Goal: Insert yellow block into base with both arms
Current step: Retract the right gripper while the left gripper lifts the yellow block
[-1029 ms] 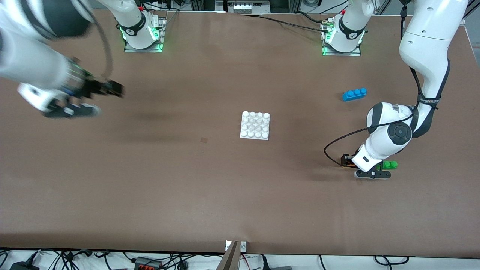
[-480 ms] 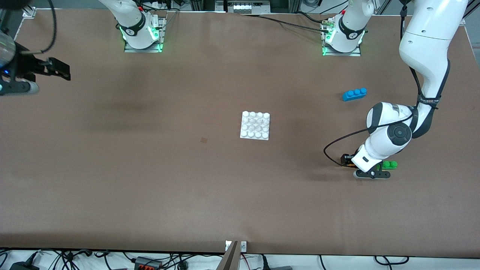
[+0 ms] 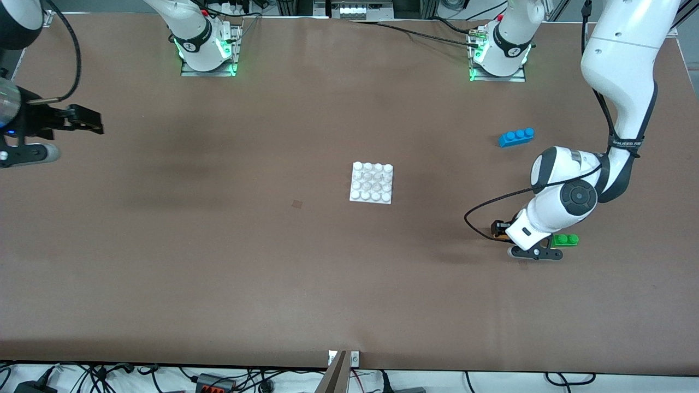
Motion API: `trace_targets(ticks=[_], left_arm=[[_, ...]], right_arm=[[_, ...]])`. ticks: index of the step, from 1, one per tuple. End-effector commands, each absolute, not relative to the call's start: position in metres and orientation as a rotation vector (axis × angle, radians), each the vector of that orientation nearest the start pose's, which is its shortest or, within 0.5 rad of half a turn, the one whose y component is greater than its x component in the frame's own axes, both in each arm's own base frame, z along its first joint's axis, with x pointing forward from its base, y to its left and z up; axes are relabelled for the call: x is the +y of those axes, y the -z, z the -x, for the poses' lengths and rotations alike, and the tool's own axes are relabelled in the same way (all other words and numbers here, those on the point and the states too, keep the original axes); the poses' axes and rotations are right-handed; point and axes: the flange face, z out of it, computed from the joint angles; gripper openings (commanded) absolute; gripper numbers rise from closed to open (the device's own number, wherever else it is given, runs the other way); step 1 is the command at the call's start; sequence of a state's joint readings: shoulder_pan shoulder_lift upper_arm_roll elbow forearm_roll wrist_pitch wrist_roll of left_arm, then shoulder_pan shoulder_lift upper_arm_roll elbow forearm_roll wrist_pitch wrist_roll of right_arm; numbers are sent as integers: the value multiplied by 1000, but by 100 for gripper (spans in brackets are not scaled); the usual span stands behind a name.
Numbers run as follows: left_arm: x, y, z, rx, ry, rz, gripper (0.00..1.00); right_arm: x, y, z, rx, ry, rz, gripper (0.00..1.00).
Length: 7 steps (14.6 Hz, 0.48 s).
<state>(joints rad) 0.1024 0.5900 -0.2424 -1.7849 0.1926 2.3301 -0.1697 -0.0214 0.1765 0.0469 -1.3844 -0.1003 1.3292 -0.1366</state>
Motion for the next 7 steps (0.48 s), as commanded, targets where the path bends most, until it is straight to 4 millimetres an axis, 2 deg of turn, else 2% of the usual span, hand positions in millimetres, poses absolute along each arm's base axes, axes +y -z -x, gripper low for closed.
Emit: trace_targets(ticks=[1,3,4,5,6,7], left_arm=[[-112,-273,-656,149,-60,3134,60],[-156,-297,-656,174,-80,3155,60],[-174,-303,-654,142,-97,3163,59],[-193,-306,-649,116,-100,3169,58],[-210,-306,-643,125,-104,3169,58],[-236,-306,-635,148,-104,3166,58]], right_arm=[[-38,-594,-580,-147,-393,3188,100],[-27,-599,-580,5,-367,3213,100],[-27,-603,-581,181,-336,3216,100],[-29,-625,-583,364,-237,3211,100],[-30,-638,-582,474,-187,3202,100],[-19,-642,-581,495,-172,3204,100]])
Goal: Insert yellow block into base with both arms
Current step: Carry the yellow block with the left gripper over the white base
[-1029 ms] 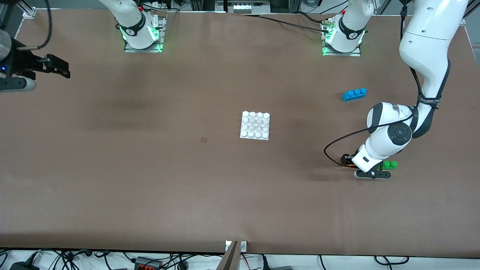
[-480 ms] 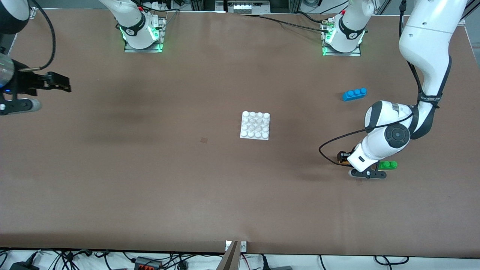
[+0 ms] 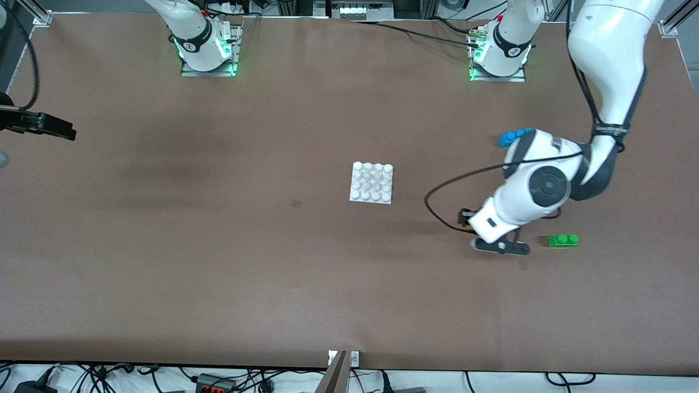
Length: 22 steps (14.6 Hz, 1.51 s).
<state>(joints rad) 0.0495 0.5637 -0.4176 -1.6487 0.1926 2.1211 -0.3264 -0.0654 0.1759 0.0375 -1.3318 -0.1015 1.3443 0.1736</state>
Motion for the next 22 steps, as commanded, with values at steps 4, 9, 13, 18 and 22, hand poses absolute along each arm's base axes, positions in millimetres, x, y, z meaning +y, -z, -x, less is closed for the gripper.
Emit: trace_targets(ticks=[4,9,13,18,22], left_arm=[[-316,-297,-609,47,-25,3209,56],[-393,-291,-564,37,24,3237,56],[-390,-283,-515,-24,206,3316,56],[-404,-263,-486,11,155,3306,56],[-423,-244,-467,127,94,3266,57]], right_arm=[[-32,-658,-558,483,-148,3052,100],[-18,-656,-519,319,46,3132,100],[-23,-658,-516,116,15,3195,100],[-31,-656,-517,118,-1,3190,100],[-26,-656,-518,99,-1,3197,100]])
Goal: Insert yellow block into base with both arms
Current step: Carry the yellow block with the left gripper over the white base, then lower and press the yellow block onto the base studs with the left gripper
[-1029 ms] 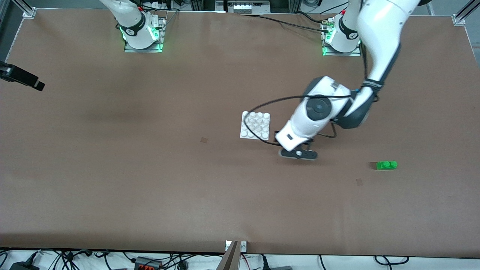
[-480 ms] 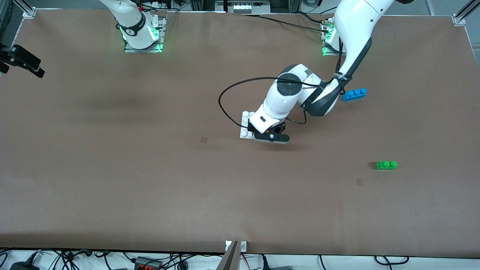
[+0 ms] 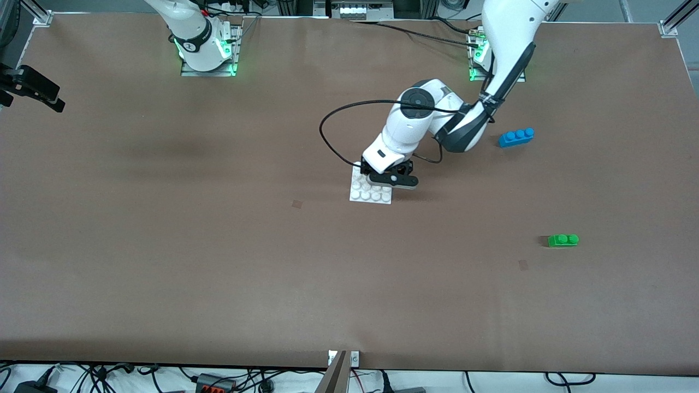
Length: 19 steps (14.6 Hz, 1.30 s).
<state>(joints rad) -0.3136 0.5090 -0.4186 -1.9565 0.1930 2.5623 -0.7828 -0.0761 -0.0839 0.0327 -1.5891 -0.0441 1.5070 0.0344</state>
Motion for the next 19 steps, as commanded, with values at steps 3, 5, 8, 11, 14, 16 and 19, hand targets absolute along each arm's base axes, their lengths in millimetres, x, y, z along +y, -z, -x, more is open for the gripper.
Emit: trace_targets(ticks=[3,5,8,11,14,16,19], left_arm=[[-425,-230,-462,177,100,3229,57],[-427,-224,-464,204,111,3215,57],[-426,-218,-474,186,116,3213,57],[-433,-214,-474,201,134,3199,57],[-437,-214,-472,210,139,3200,57],[-442,-212,-466,227,132,3197,57],[-441,-203,-465,224,113,3191,57]], right_arm=[[-27,-656,-518,116,-1,3195,100],[-27,-655,-518,121,-3,3194,100],[-27,-655,-518,116,-3,3195,100],[-27,-649,-521,105,-25,3191,100],[-24,-648,-527,85,-25,3189,100],[-22,-647,-527,78,-28,3189,100],[-23,-647,-527,80,-28,3189,100]])
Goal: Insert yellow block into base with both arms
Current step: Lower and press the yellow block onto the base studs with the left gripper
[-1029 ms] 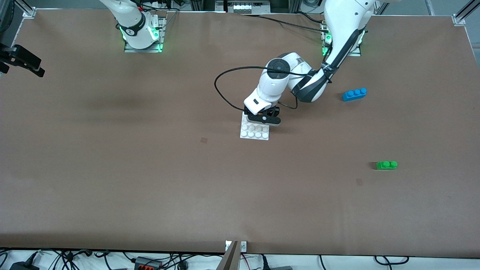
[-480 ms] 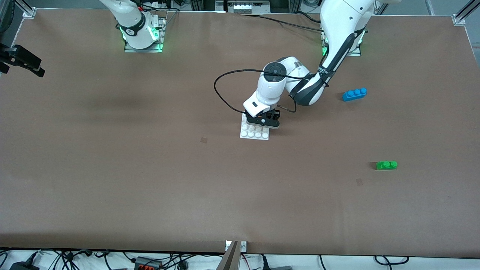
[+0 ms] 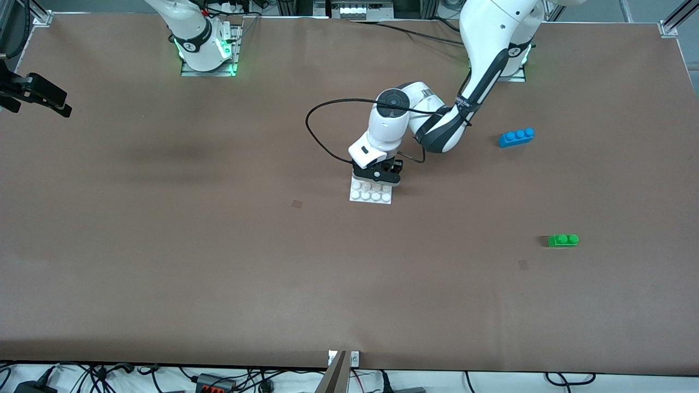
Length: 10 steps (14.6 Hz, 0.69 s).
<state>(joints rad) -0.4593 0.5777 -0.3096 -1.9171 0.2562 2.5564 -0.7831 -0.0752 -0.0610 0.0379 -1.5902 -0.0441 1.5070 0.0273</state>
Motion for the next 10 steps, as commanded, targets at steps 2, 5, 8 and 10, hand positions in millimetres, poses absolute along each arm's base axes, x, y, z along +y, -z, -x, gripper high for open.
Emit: trace_targets(ticks=[2,5,8,10], left_arm=[[-441,-202,-465,222,110,3191,57],[-446,-197,-458,239,100,3183,57],[-445,-201,-465,219,112,3182,92],[-445,-225,-480,193,90,3138,100]], right_arm=[[-23,-647,-527,78,-28,3189,100],[-16,-648,-527,59,-22,3191,100],[-11,-650,-539,44,-5,3187,100],[-12,-650,-542,44,-3,3185,100]])
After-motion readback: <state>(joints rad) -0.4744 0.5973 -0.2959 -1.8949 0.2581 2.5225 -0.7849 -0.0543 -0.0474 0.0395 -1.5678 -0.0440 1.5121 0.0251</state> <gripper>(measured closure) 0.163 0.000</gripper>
